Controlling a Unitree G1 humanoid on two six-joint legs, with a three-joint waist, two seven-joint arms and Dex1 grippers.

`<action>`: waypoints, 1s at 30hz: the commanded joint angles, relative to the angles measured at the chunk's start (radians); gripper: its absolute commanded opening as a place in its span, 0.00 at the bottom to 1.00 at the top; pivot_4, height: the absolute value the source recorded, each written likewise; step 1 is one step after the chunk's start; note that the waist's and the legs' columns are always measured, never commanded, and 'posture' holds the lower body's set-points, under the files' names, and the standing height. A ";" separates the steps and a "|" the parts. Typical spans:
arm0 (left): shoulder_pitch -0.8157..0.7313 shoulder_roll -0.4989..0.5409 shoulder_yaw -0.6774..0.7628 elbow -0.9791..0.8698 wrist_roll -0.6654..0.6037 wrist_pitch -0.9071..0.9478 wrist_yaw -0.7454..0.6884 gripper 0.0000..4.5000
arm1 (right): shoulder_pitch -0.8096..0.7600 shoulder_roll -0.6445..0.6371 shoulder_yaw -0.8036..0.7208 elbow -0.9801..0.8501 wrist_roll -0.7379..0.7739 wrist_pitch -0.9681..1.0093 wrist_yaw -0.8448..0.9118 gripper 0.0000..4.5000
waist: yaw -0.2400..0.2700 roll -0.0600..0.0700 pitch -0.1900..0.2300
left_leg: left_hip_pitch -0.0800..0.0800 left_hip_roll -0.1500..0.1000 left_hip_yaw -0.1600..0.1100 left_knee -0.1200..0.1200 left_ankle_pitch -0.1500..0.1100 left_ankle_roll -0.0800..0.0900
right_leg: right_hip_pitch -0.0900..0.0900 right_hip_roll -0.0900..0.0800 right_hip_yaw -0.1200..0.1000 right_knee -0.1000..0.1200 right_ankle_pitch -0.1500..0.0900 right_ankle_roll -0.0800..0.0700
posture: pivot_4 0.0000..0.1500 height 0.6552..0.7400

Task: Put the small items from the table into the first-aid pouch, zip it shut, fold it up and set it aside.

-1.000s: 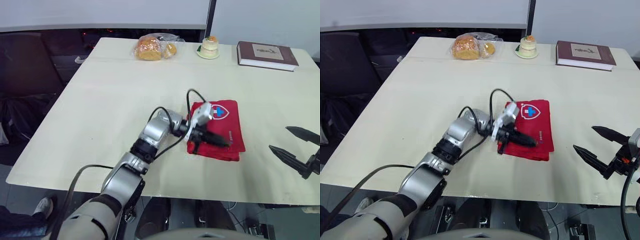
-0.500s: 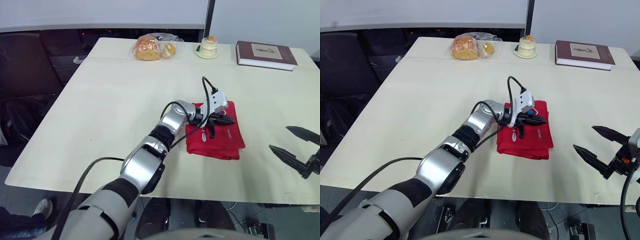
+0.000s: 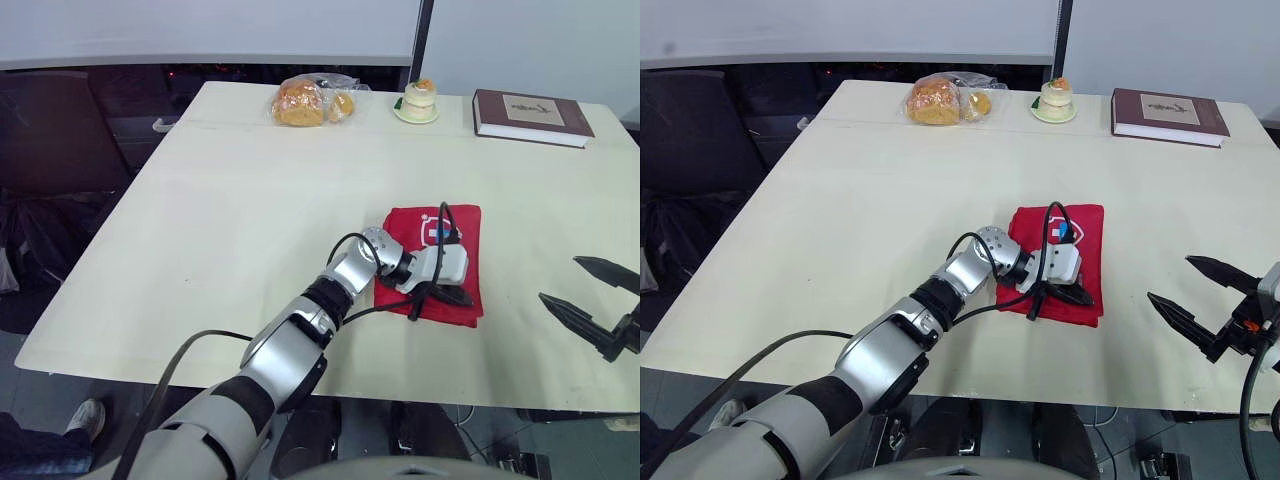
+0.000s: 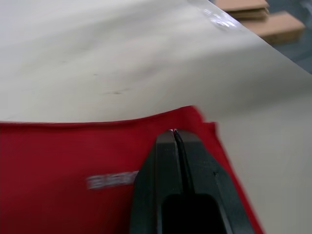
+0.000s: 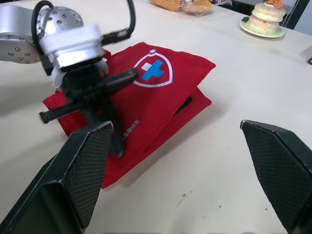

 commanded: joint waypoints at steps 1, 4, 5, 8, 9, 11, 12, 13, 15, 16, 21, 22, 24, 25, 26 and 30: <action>0.045 0.013 0.008 -0.022 -0.047 0.068 -0.102 0.02 | 0.005 0.000 -0.029 -0.027 0.007 -0.020 -0.001 1.00 | -0.001 0.001 -0.001 | 0.000 0.000 0.000 0.000 0.000 0.000 | 0.000 0.000 0.000 0.000 0.000 0.000 | 1.00 0.87; -0.005 -0.010 0.116 -0.084 -0.174 0.174 -0.130 0.02 | 0.002 -0.004 -0.027 -0.021 0.008 -0.021 0.001 1.00 | -0.002 0.001 0.000 | -0.001 0.000 0.000 0.000 0.000 0.000 | 0.000 0.000 0.000 0.000 0.000 0.000 | 1.00 0.87; -0.032 -0.017 0.149 -0.078 -0.197 0.196 -0.112 0.02 | 0.001 -0.005 -0.026 -0.019 0.008 -0.022 0.001 1.00 | -0.002 0.001 0.000 | -0.002 0.000 0.000 0.000 0.000 0.000 | -0.002 0.000 0.000 0.000 0.000 0.000 | 1.00 0.87; -0.152 -0.032 0.251 0.029 -0.229 0.204 0.008 0.02 | -0.009 -0.004 -0.019 -0.013 0.006 -0.024 -0.002 1.00 | 0.000 0.001 0.002 | -0.003 0.000 0.000 0.000 0.000 0.000 | -0.002 0.000 0.000 0.000 -0.001 0.002 | 1.00 0.87; -0.194 -0.035 0.281 0.079 -0.231 0.193 0.061 0.02 | -0.014 -0.002 -0.016 -0.012 0.007 -0.025 -0.005 1.00 | 0.001 0.000 0.002 | -0.003 -0.001 0.000 0.000 0.000 0.000 | -0.002 0.000 0.000 0.000 0.000 0.005 | 1.00 0.87; -0.263 -0.033 0.325 0.177 -0.219 0.161 0.163 0.02 | -0.020 0.007 -0.011 -0.010 0.010 -0.027 -0.010 1.00 | 0.001 0.000 0.002 | -0.003 -0.001 0.000 0.000 0.000 0.001 | -0.002 0.000 0.000 -0.002 0.001 0.007 | 1.00 0.87; -0.290 -0.030 0.337 0.221 -0.206 0.145 0.212 0.02 | -0.019 0.012 -0.010 -0.007 0.010 -0.029 -0.011 1.00 | 0.002 0.000 0.002 | -0.003 -0.001 0.000 0.000 -0.001 0.002 | -0.002 0.000 0.000 -0.002 0.001 0.008 | 1.00 0.87; -0.310 -0.029 0.346 0.258 -0.195 0.134 0.252 0.02 | -0.018 0.016 -0.010 -0.005 0.009 -0.031 -0.011 1.00 | 0.001 0.000 0.002 | -0.004 -0.001 0.000 0.000 -0.001 0.002 | -0.002 0.000 0.000 -0.003 0.001 0.008 | 1.00 0.87; -0.338 -0.028 0.354 0.317 -0.172 0.117 0.315 0.02 | -0.015 0.020 -0.010 0.000 0.005 -0.035 -0.006 1.00 | 0.000 0.000 0.002 | -0.004 -0.001 0.001 0.000 -0.002 0.004 | -0.002 0.000 0.000 -0.004 0.002 0.006 | 1.00 0.87; -0.346 -0.028 0.354 0.340 -0.161 0.113 0.335 0.02 | -0.016 0.021 -0.010 0.002 0.004 -0.035 -0.006 1.00 | 0.000 0.000 0.002 | -0.004 -0.001 0.001 0.000 -0.002 0.004 | -0.002 0.000 0.000 -0.004 0.002 0.006 | 1.00 0.87; -0.321 -0.040 0.274 0.446 -0.025 0.129 0.449 0.02 | -0.021 0.041 0.005 0.027 -0.019 -0.066 -0.009 1.00 | 0.000 -0.001 0.003 | -0.004 -0.001 0.002 0.000 -0.002 0.004 | -0.002 0.000 0.001 -0.005 0.002 0.006 | 1.00 0.87; -0.313 -0.042 0.259 0.460 0.001 0.150 0.455 0.02 | -0.019 0.045 0.007 0.030 -0.023 -0.072 -0.008 1.00 | 0.001 -0.001 0.003 | -0.003 -0.001 0.002 0.000 -0.002 0.004 | -0.002 0.000 0.001 -0.004 0.002 0.006 | 1.00 0.87; -0.299 -0.044 0.235 0.476 0.039 0.190 0.449 0.02 | -0.014 0.052 0.005 0.030 -0.025 -0.077 -0.007 1.00 | 0.000 -0.001 0.002 | -0.003 -0.001 0.001 0.000 -0.002 0.004 | -0.001 0.000 0.001 -0.004 0.002 0.006 | 1.00 0.87; -0.293 -0.046 0.234 0.481 0.047 0.218 0.446 0.02 | -0.011 0.055 0.004 0.030 -0.025 -0.080 -0.007 1.00 | 0.000 -0.001 0.002 | -0.002 -0.001 0.001 0.000 -0.002 0.004 | 0.000 0.000 0.001 -0.004 0.002 0.006 | 1.00 0.87; -0.288 -0.048 0.235 0.483 0.053 0.237 0.443 0.02 | -0.008 0.058 0.004 0.031 -0.026 -0.082 -0.007 1.00 | 0.000 0.000 0.001 | -0.002 -0.001 0.001 0.000 -0.002 0.004 | 0.000 0.000 0.001 -0.004 0.002 0.006 | 1.00 0.87; -0.263 -0.049 0.231 0.482 0.080 0.244 0.443 0.02 | 0.010 0.064 0.010 0.033 -0.036 -0.095 -0.005 1.00 | -0.001 -0.001 0.001 | 0.002 -0.001 0.001 0.000 -0.002 0.004 | 0.004 0.000 0.001 -0.005 0.002 0.006 | 1.00 0.87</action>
